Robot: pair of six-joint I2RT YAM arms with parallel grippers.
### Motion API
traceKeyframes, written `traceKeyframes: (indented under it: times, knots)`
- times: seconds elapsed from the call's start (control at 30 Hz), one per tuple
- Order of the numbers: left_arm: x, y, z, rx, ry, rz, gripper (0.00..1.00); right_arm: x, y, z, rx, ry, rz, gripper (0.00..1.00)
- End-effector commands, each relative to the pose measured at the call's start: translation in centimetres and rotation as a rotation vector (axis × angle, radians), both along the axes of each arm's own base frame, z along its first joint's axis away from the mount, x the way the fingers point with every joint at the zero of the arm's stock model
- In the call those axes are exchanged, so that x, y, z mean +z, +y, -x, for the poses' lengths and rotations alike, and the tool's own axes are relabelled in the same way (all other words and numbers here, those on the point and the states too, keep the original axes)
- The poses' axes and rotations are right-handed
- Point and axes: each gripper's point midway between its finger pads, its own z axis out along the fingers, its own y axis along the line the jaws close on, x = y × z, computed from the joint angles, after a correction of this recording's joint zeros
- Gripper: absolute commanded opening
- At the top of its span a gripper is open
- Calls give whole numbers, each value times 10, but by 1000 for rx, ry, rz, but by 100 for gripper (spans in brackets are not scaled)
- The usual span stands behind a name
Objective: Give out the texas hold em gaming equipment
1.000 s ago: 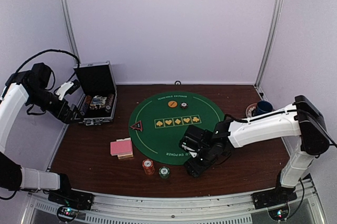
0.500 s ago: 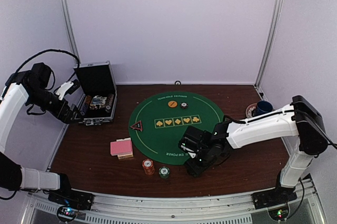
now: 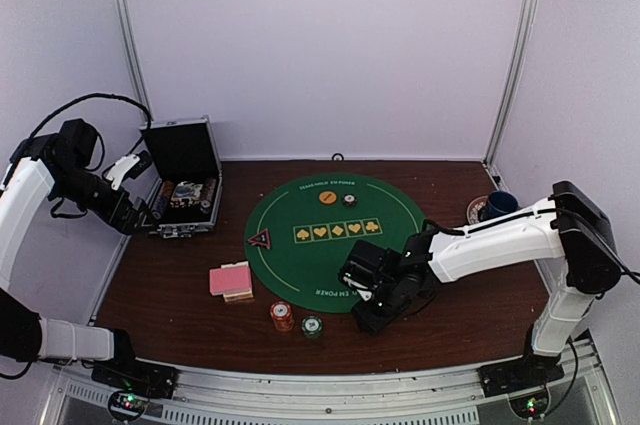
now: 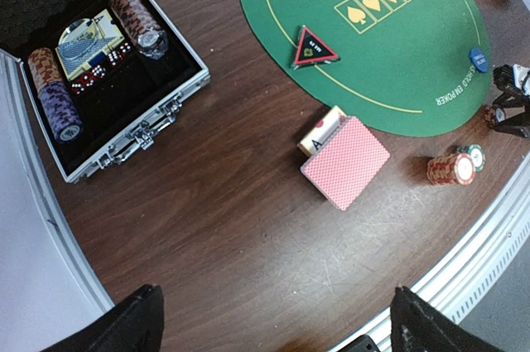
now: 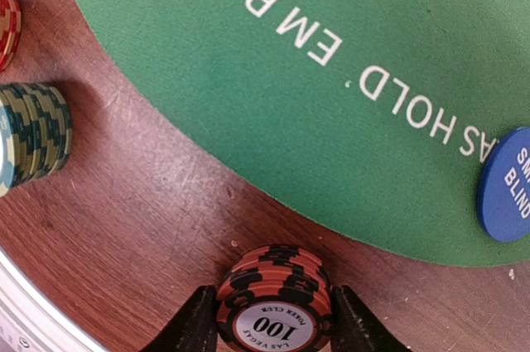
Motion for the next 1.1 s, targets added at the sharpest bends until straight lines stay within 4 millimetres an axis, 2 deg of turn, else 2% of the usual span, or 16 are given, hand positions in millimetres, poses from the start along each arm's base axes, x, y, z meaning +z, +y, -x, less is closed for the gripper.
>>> traceKeyframes:
  times: [0.0, 0.17, 0.33, 0.7, 0.8, 0.87, 0.93, 1.07]
  knots:
    - [13, -1, -1, 0, -43, 10, 98, -2, -2, -1, 1, -13, 17, 46]
    - [14, 0, 0, 0, -46, 6, 98, 7, -1, -2, 8, -22, 7, 42]
    - [13, -1, 0, 1, -45, 9, 98, 22, 0, -5, 19, -43, 7, 34]
    - [12, 0, 1, 0, -43, 5, 98, 70, 15, -18, 59, -101, -12, 34]
    - [12, -1, 1, -2, -44, 6, 98, 78, 26, -30, 66, -141, -20, 33]
    - [12, -1, 2, -1, -43, 6, 97, 76, 40, -41, 68, -155, -25, 33]
    - [11, 0, 2, -1, -41, 5, 98, 80, 62, -57, 61, -176, -57, 32]
    - [9, -1, 4, -4, -37, 9, 97, 70, 102, -85, 66, -197, -91, 31]
